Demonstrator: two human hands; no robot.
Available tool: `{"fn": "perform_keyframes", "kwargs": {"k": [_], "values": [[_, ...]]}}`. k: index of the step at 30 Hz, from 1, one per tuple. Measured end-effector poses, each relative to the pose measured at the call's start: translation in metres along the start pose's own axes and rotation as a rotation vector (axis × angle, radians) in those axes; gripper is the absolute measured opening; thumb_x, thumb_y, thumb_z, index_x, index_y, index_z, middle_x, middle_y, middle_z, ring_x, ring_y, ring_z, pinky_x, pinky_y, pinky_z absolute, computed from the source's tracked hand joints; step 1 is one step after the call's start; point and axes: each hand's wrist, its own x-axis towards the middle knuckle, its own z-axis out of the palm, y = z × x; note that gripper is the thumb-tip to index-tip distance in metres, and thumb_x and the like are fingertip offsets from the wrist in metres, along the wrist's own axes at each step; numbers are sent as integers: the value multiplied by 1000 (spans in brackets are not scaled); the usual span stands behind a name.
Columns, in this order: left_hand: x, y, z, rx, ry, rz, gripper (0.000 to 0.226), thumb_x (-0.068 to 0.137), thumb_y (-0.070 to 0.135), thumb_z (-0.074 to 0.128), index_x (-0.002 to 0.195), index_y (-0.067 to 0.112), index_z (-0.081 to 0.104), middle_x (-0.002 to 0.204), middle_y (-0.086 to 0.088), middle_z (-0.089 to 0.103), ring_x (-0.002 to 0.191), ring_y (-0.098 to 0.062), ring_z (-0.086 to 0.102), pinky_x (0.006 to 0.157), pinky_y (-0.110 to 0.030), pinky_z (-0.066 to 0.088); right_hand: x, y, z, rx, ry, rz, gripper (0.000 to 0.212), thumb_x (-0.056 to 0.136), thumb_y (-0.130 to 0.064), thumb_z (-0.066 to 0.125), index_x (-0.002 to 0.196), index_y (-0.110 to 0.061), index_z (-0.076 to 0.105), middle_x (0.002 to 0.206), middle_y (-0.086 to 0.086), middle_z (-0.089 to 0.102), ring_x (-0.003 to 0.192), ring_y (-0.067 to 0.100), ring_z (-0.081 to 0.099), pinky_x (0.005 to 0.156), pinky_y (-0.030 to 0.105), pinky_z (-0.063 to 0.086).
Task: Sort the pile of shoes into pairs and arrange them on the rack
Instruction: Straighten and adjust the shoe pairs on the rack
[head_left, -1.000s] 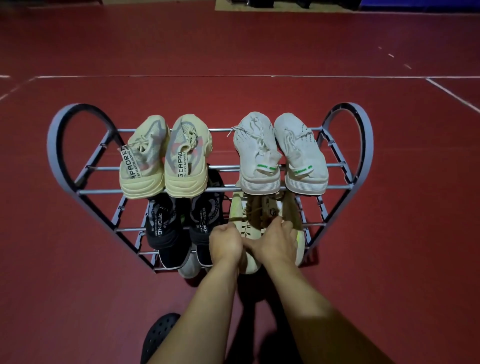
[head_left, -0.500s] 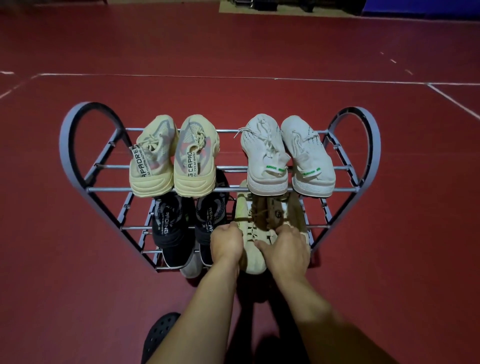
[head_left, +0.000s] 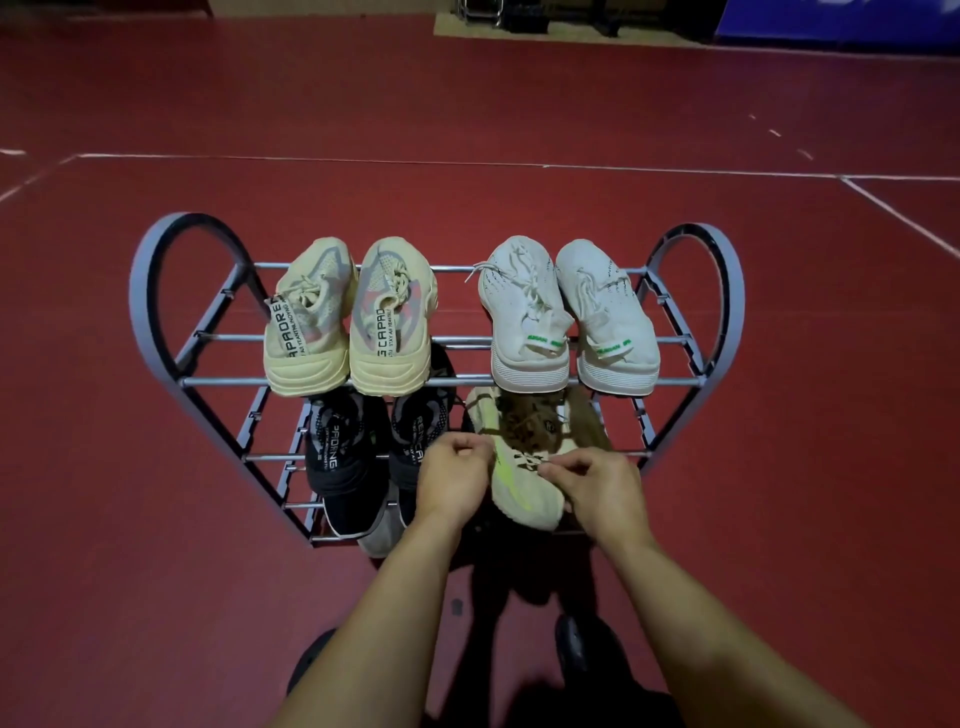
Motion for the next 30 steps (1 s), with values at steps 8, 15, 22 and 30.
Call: {"fn": "perform_keyframes", "kwargs": {"k": [8,15,22,30], "values": [[-7,-2,0,91,-150,80,4,86,22,70,85,20,73,68,4,61,67,-17,56,68,-36,50,10,5,-18,55,-126,108,14,84,-21,76,72,-15,71,43,8,62,27,9,47,33,14,31],[-7,1,-13,249,-109,264,5,89,34,71,88,30,69,72,12,66,61,-2,58,68,-26,53,6,2,-44,-274,-68,-339,10,82,-26,78,76,-21,71,78,-10,61,69,6,57,66,26,45],[-20,11,-22,467,-206,520,27,86,42,75,110,32,69,108,14,64,103,-3,61,91,-23,48,-17,2,-95,-288,-185,-664,8,84,-32,75,83,-24,75,79,-15,62,74,3,60,64,25,47],[-33,21,-36,787,-452,734,43,79,50,79,118,35,69,121,24,59,120,-1,40,110,-29,36,-51,4,-125,-248,-323,-863,8,91,-33,70,92,-25,73,89,-17,65,80,1,65,67,25,53]]}}
